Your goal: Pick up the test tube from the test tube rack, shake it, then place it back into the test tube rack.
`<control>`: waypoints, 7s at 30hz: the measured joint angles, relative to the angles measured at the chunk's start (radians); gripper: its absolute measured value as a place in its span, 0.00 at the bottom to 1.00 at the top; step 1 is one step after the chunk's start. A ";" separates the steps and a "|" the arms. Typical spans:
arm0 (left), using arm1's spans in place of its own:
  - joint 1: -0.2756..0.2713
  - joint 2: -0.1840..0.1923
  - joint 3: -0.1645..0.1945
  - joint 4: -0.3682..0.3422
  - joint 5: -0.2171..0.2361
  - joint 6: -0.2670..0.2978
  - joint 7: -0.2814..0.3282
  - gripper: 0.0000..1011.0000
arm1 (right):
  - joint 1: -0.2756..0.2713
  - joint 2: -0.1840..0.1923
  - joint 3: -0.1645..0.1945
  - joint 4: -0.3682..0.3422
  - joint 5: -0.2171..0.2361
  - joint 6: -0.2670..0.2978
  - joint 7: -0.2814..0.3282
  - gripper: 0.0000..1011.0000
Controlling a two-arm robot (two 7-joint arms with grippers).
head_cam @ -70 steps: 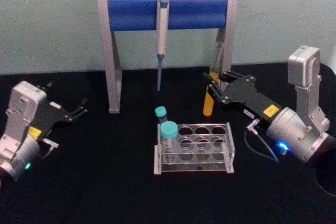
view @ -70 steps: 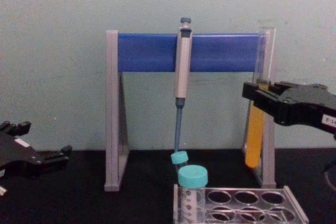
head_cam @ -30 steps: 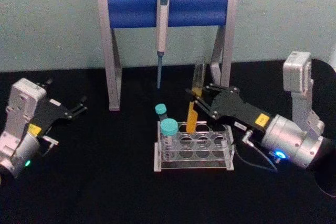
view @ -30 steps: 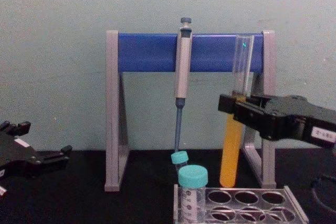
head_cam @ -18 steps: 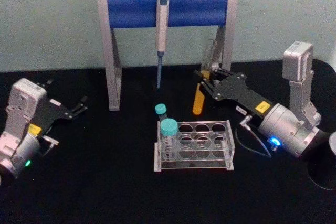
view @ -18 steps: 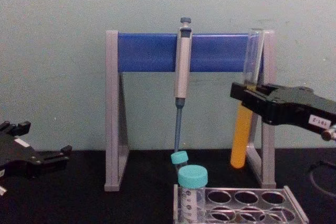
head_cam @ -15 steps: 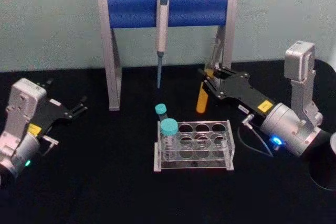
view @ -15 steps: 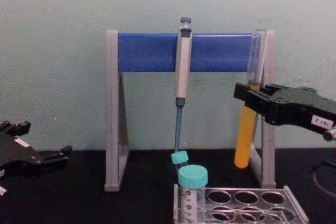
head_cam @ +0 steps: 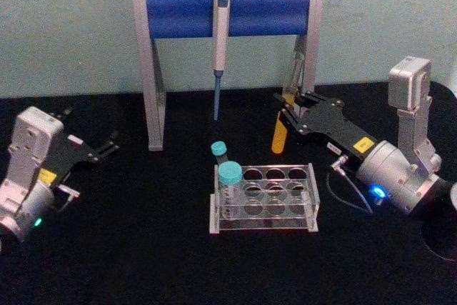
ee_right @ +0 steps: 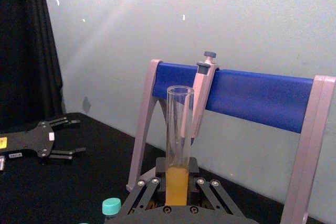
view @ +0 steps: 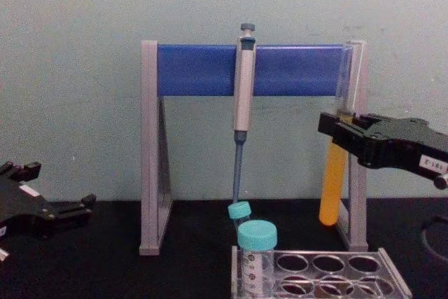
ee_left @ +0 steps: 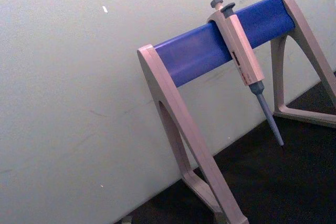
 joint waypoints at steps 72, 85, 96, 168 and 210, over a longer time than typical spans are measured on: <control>0.000 0.000 0.000 0.000 0.000 0.000 0.000 0.99 | -0.038 0.056 -0.019 -0.017 0.033 0.013 0.061 0.23; 0.000 0.000 0.000 0.000 0.000 0.000 0.000 0.99 | -0.033 0.047 -0.026 0.008 0.026 0.020 0.055 0.23; 0.000 0.000 0.000 0.000 0.000 0.000 0.000 0.99 | -0.033 0.042 -0.032 0.030 0.018 0.020 0.055 0.23; 0.000 0.000 0.000 0.000 0.000 0.000 0.000 0.99 | -0.023 0.012 -0.049 0.114 -0.028 0.024 0.054 0.66; 0.000 0.000 0.000 0.000 0.000 0.000 0.000 0.99 | -0.242 0.045 0.135 -0.012 -0.096 -0.116 -0.143 0.99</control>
